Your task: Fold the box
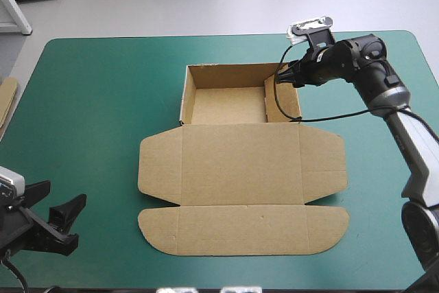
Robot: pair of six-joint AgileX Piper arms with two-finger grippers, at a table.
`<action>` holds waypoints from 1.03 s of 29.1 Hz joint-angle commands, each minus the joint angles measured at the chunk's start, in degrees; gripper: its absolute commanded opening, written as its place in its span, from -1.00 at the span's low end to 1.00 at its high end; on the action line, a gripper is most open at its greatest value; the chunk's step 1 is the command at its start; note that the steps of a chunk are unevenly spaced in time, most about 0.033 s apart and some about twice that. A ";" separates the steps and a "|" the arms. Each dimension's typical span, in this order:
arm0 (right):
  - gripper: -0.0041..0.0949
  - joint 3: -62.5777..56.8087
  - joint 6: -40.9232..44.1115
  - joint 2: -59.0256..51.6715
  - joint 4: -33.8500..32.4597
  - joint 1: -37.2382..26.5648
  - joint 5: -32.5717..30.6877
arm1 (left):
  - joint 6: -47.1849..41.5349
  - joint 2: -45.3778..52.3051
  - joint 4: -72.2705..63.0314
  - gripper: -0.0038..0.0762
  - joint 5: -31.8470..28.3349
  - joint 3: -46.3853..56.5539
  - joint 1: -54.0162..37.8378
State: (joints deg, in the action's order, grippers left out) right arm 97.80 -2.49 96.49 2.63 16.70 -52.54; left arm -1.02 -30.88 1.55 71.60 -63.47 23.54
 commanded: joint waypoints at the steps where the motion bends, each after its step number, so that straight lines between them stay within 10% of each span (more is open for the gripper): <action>1: 0.12 1.84 1.43 0.97 -2.16 0.09 3.40 | 0.01 -0.48 -0.36 0.28 2.05 -1.14 0.18; 15: 0.10 9.74 3.52 15.77 -1.91 -0.01 -0.70 | 0.11 -0.48 -0.26 0.28 1.93 -1.14 0.18; 18: -0.13 9.74 3.66 17.24 -1.91 -0.01 -2.15 | 0.11 -0.48 -0.26 0.28 1.83 -1.14 0.18; 22: -0.92 9.63 1.29 17.57 -2.63 -0.01 -2.53 | 0.11 -0.48 -0.26 0.28 1.71 -1.14 0.18; 30: -0.93 9.63 2.16 15.41 -18.83 -2.19 -4.65 | 0.11 -0.48 -0.26 0.28 1.58 -1.14 0.18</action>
State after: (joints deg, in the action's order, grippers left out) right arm 105.71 0.61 116.81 -6.90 16.40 -56.42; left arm -0.79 -30.88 1.55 71.60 -63.47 23.54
